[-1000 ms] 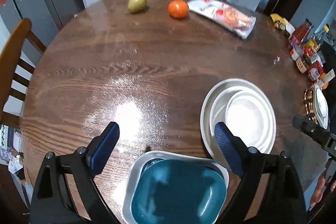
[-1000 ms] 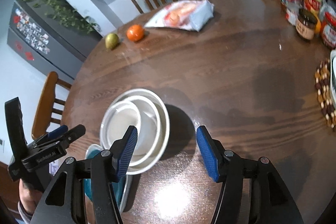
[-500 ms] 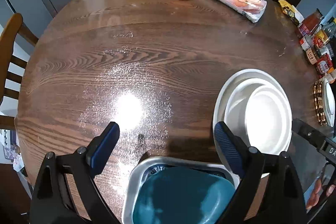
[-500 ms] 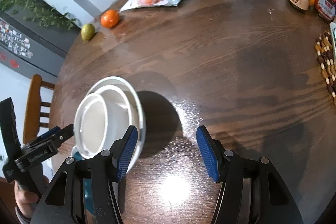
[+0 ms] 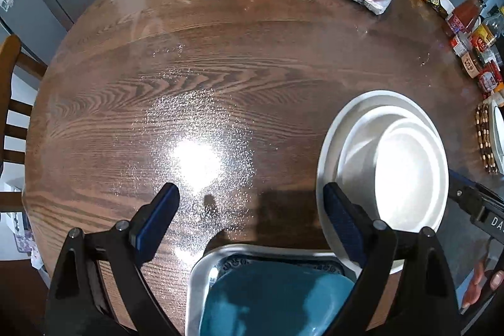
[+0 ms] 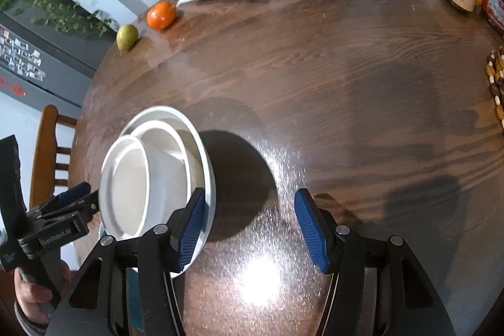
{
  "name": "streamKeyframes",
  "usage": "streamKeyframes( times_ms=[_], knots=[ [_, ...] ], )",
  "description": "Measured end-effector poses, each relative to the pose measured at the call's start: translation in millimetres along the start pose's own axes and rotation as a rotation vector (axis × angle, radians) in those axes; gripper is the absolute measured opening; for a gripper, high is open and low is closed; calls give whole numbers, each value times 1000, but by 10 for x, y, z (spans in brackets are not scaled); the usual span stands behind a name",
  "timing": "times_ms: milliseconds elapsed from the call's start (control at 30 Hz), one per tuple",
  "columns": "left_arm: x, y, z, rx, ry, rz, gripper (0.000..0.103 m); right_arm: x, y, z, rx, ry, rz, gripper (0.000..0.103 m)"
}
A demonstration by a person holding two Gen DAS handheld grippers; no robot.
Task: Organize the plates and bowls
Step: 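Grasp the rim of the white plate-and-bowl stack with both tools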
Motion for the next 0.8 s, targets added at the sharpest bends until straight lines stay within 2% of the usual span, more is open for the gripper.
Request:
streamKeyframes(
  times_ms=[67,133,200,233,267,300,367,500,600,800],
  knots=[
    [-5,16,1,1,-5,-5,88,1,8,13,4,8,-7,56],
    [0,23,-33,-1,-29,-15,77,10,8,63,7,49,-11,41],
    [10,22,-98,-11,-60,-20,56,33,-1,159,20,90,-19,18],
    [16,20,-136,-15,-79,-23,49,49,-2,223,34,107,-28,12],
    [21,16,-170,-20,-96,-26,36,53,-4,254,44,101,-37,11],
    [27,16,-205,-25,-107,-32,30,58,-2,273,48,95,-45,11],
    [36,24,-219,-24,-107,-42,26,45,2,284,39,106,-44,11],
    [7,7,-294,1,-165,-53,1,46,5,268,41,100,-50,11],
    [22,2,-336,0,-139,-73,1,59,5,280,51,82,-58,11],
    [27,20,-337,11,-151,-87,1,75,-2,301,37,85,-55,11]
  ],
)
Point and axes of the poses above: each gripper's, at about its wrist camera, not at the fingertips, and x roughly against the way its jaws point, z to its left, y to its top, the point moved 7 cm from there along -x, roughly the way its jaws point, and after that the axes turned 9 degrees about -y, right-handed, at the moved point
